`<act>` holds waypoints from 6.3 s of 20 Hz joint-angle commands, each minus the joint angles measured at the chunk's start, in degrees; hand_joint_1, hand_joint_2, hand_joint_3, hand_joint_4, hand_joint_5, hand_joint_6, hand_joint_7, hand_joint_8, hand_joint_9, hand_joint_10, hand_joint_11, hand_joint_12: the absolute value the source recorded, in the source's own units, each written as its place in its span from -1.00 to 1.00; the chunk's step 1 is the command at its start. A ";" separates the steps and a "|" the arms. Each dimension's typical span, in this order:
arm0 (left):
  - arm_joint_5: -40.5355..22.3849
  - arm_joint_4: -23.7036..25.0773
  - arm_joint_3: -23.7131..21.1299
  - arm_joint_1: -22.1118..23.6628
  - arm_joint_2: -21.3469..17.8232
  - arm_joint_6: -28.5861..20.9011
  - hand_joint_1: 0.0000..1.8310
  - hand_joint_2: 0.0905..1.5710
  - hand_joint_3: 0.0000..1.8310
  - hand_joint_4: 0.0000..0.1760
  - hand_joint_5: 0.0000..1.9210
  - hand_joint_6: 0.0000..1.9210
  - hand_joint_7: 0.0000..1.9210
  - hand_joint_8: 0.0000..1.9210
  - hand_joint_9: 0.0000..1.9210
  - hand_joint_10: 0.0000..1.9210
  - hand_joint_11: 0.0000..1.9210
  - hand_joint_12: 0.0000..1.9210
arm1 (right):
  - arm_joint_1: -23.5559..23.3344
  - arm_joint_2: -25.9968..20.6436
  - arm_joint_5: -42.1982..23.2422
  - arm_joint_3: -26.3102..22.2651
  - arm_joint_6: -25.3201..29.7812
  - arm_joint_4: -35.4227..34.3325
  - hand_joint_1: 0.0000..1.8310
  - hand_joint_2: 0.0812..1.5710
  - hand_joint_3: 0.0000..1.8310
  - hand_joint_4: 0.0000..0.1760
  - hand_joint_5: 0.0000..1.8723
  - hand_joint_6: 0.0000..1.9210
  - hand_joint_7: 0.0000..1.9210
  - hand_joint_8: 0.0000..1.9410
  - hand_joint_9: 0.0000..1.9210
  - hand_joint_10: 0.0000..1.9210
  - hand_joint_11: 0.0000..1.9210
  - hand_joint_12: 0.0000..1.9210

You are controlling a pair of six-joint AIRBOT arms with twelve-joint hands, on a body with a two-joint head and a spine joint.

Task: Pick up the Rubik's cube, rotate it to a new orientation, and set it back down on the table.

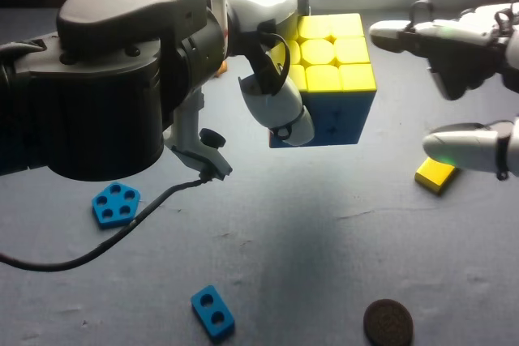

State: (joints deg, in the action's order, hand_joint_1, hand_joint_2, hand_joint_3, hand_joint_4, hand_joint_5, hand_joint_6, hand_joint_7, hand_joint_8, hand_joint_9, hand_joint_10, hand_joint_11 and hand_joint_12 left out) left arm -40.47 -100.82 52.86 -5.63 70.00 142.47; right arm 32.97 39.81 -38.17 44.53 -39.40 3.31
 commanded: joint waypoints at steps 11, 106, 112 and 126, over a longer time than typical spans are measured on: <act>0.00 4.24 0.25 1.19 -0.49 -0.40 0.10 0.82 -1.00 -1.00 -0.58 0.77 -0.50 1.00 -0.77 0.94 -0.73 1.00 | -0.90 1.50 -6.84 3.52 9.23 8.87 -0.60 0.59 -1.00 -1.00 -0.89 -1.00 -0.57 0.80 -0.57 1.00 -0.64 1.00; -7.35 3.61 -1.12 3.71 0.59 -4.01 0.09 0.81 -1.00 -1.00 -0.59 0.82 -0.53 0.94 -0.75 0.89 -0.74 1.00 | -0.03 13.83 1.67 11.21 -4.54 -0.96 -0.57 0.58 -1.00 -1.00 -0.86 -1.00 -0.54 0.76 -0.57 1.00 -0.59 1.00; -7.41 3.62 -1.04 3.73 0.59 -4.11 0.10 0.83 -1.00 -1.00 -0.59 0.77 -0.49 1.00 -0.75 0.97 -0.70 1.00 | -0.16 14.38 2.01 11.75 -4.88 -1.35 -0.57 0.58 -1.00 -1.00 -0.82 -0.99 -0.52 0.49 -0.60 0.93 -0.65 1.00; -7.57 3.70 -0.91 3.72 0.63 -4.16 0.10 0.83 -0.99 -1.00 -0.62 0.80 -0.48 1.00 -0.74 0.93 -0.72 1.00 | -0.52 15.57 2.03 12.52 -5.44 -1.86 -0.61 0.59 -1.00 -1.00 -0.83 -1.00 -0.52 0.42 -0.59 0.91 -0.69 1.00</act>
State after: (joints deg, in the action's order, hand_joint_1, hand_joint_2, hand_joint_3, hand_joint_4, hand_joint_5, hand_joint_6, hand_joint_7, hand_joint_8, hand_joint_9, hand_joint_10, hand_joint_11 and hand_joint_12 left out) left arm -49.71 -100.92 52.14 -3.01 70.57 139.22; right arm 33.69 55.48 -29.21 56.66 -44.95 3.16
